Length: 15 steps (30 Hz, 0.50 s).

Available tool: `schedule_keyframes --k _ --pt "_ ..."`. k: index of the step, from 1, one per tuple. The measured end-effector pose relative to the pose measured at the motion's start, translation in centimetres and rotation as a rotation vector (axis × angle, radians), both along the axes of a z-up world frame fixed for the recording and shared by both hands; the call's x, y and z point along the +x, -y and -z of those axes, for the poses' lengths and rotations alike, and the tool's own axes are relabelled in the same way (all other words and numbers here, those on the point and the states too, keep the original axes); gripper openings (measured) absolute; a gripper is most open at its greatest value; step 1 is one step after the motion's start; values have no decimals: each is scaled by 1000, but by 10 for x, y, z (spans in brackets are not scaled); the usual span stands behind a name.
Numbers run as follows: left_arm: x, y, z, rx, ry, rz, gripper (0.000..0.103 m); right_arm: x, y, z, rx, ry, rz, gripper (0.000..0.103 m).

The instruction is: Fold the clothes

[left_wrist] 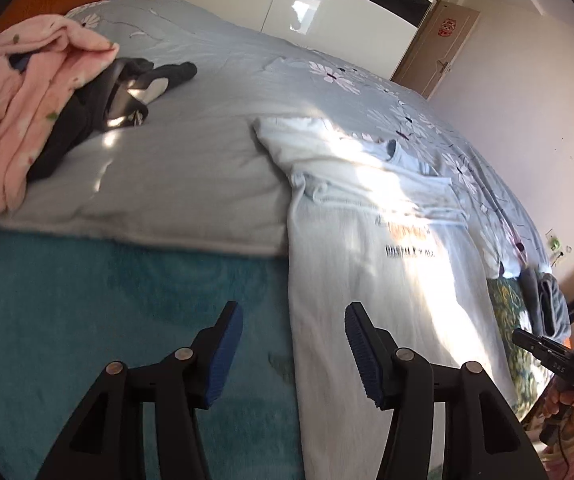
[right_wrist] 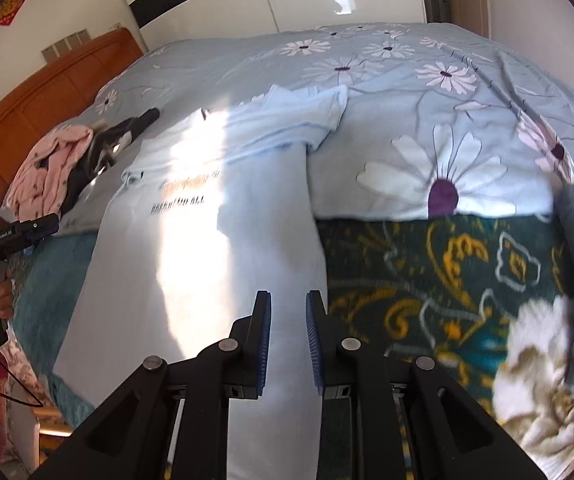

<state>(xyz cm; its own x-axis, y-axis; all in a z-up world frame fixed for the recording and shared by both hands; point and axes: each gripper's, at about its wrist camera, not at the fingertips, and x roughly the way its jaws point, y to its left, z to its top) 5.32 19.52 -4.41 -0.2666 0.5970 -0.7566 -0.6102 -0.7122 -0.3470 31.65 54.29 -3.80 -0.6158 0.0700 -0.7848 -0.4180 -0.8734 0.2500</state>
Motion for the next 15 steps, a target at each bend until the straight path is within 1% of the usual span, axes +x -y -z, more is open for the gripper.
schedule_keyframes --k 1,3,5,8,11,13,14,15 --pt "13 6 7 -3 18 2 57 10 6 6 -10 6 1 18" --pt "37 15 23 -15 64 28 57 31 13 18 -63 15 9 18" --pt "55 22 34 -12 99 29 57 48 19 26 -89 10 18 18" --pt "77 24 45 -25 122 34 57 66 24 32 -108 2 45 18" --pt "90 22 53 -37 147 65 57 76 24 36 -146 -21 77 18" --pt "95 22 55 -33 151 61 57 76 27 36 -154 -29 88 18" --pt "96 22 55 -24 159 54 57 75 28 37 -158 -30 92 19" --pt "97 23 56 -14 172 50 57 74 30 37 -162 -33 91 23"
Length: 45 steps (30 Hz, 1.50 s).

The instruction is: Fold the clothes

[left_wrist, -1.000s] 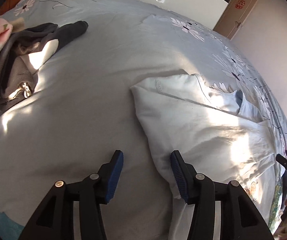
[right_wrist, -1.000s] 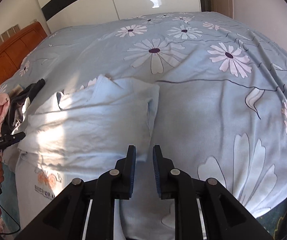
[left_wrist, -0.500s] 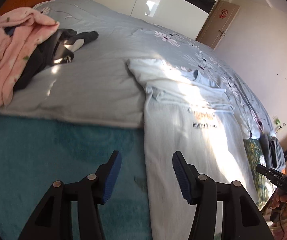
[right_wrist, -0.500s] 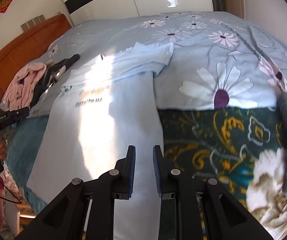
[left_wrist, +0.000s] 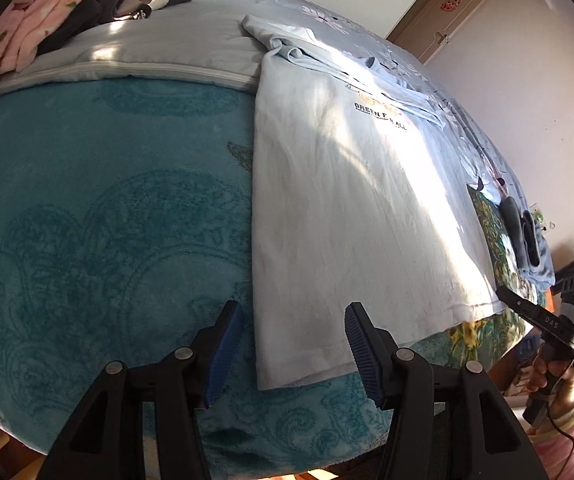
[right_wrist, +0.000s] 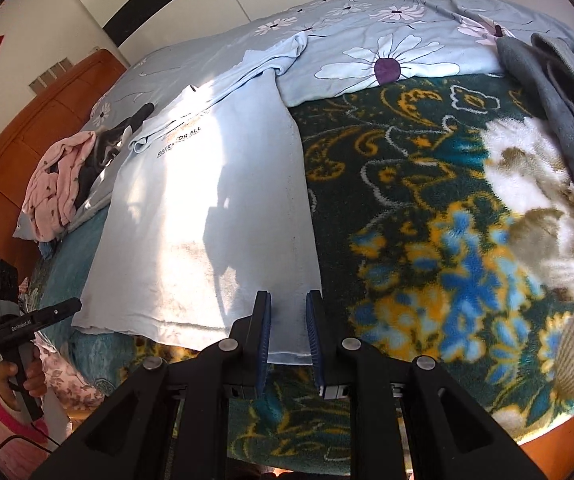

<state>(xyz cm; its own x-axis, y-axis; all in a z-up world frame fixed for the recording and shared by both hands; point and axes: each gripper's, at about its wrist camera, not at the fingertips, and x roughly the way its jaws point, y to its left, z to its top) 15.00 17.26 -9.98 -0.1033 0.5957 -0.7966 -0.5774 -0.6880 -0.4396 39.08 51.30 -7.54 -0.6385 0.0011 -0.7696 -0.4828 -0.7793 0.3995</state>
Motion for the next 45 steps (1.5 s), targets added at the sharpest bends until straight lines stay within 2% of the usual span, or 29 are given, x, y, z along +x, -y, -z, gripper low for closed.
schedule_keyframes --k 5,9,11,15,21,27,31,37,38,39,41,42,45 --pt "5 0 3 17 36 22 57 3 3 0 -21 -24 -11 24" --pt "4 10 7 54 74 -5 57 21 -14 0 -38 -32 62 24" --pt "4 11 8 57 80 -8 57 26 -20 4 -78 -41 81 24" --pt "2 11 9 70 93 -22 55 20 -16 5 -106 -70 77 37" --pt "4 8 9 100 106 -20 55 9 -6 7 -117 -77 33 36" --pt "2 10 13 139 138 -29 55 30 -17 12 -176 -102 97 34" --pt "1 7 13 142 142 -26 54 23 -18 14 -193 -102 113 37" --pt "-4 12 17 160 176 -60 38 12 -16 14 -219 -125 80 34" --pt "-5 13 18 164 181 -67 32 12 -17 14 -225 -131 83 31" --pt "-6 14 18 170 187 -73 23 12 -18 15 -236 -133 87 21" --pt "-7 16 20 175 192 -83 13 11 -20 17 -242 -128 95 11" --pt "-8 16 20 172 191 -87 8 11 -19 16 -240 -126 94 9" --pt "-8 19 20 169 179 -93 4 8 -15 12 -215 -115 83 5"
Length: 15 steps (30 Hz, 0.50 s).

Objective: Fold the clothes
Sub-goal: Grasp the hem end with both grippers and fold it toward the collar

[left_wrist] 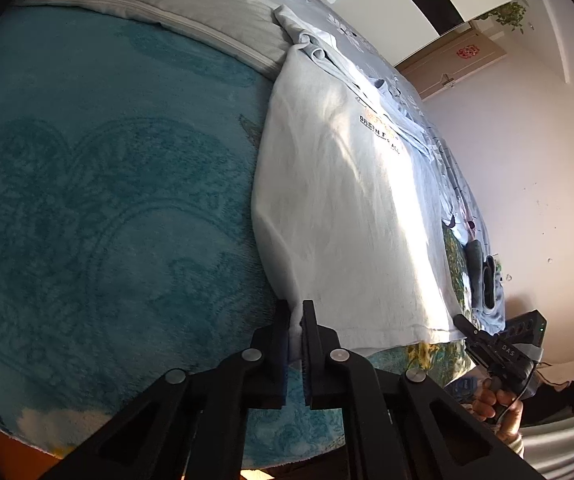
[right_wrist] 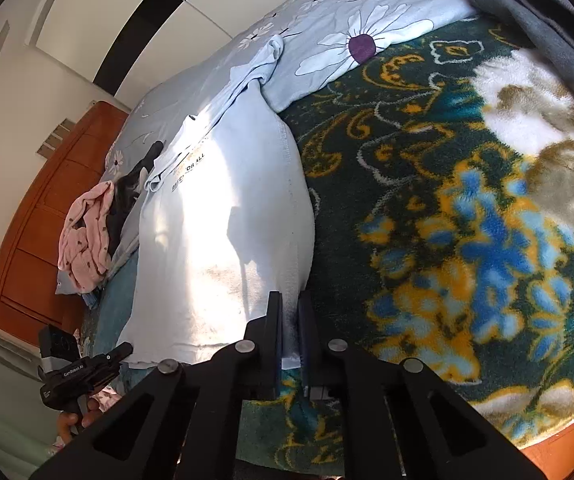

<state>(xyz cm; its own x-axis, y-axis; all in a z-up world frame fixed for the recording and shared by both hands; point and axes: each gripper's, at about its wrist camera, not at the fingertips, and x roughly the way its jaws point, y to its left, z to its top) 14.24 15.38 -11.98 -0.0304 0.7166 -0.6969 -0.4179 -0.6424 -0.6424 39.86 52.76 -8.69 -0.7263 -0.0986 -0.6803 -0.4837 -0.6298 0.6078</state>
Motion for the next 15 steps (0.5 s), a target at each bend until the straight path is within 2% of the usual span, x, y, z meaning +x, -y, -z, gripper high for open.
schedule_keyframes --k 10,15 --pt "18 28 -30 39 -122 10 3 15 19 -23 72 -40 -38 4" --pt "26 50 -38 61 -145 26 3 31 37 -37 88 -77 -54 4"
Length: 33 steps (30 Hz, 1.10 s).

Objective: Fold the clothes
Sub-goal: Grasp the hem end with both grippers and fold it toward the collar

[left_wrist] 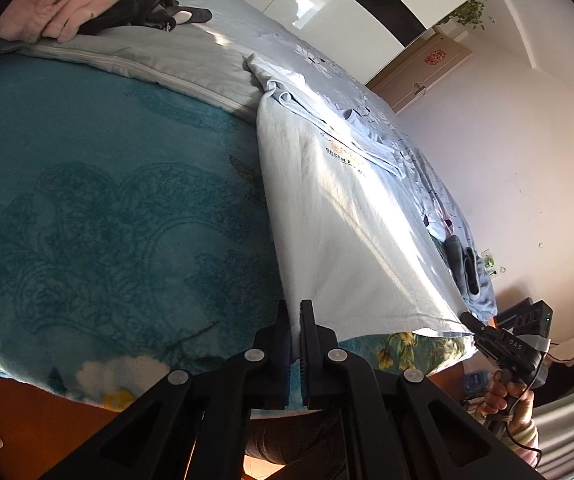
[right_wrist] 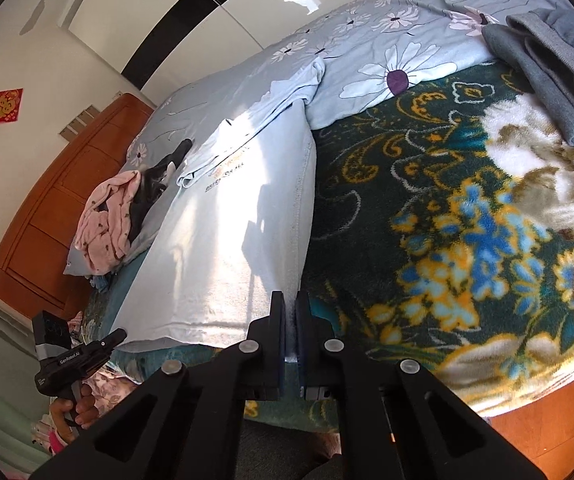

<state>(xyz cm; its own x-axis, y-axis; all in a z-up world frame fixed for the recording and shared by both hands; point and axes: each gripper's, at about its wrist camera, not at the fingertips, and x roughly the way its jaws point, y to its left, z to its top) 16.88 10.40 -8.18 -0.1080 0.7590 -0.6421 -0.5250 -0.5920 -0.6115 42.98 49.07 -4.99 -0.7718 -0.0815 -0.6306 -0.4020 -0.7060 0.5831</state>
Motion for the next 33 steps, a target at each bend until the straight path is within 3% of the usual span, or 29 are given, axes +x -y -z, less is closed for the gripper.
schedule_keyframes --k 3,14,20,25,33 --pt "-6 -2 -3 -18 13 2 3 5 7 -9 12 -29 -18 4" --pt "-68 -28 -41 98 32 14 3 -35 -28 -39 -3 -103 -26 4" --pt "-131 -76 -66 70 10 33 3 -88 -62 -61 11 -108 -37 4" --pt "-200 -135 -77 13 10 46 4 -151 -103 -75 37 -57 -35 4" --pt "-290 -219 -54 -86 21 14 4 -260 -172 -57 37 59 -15 4"
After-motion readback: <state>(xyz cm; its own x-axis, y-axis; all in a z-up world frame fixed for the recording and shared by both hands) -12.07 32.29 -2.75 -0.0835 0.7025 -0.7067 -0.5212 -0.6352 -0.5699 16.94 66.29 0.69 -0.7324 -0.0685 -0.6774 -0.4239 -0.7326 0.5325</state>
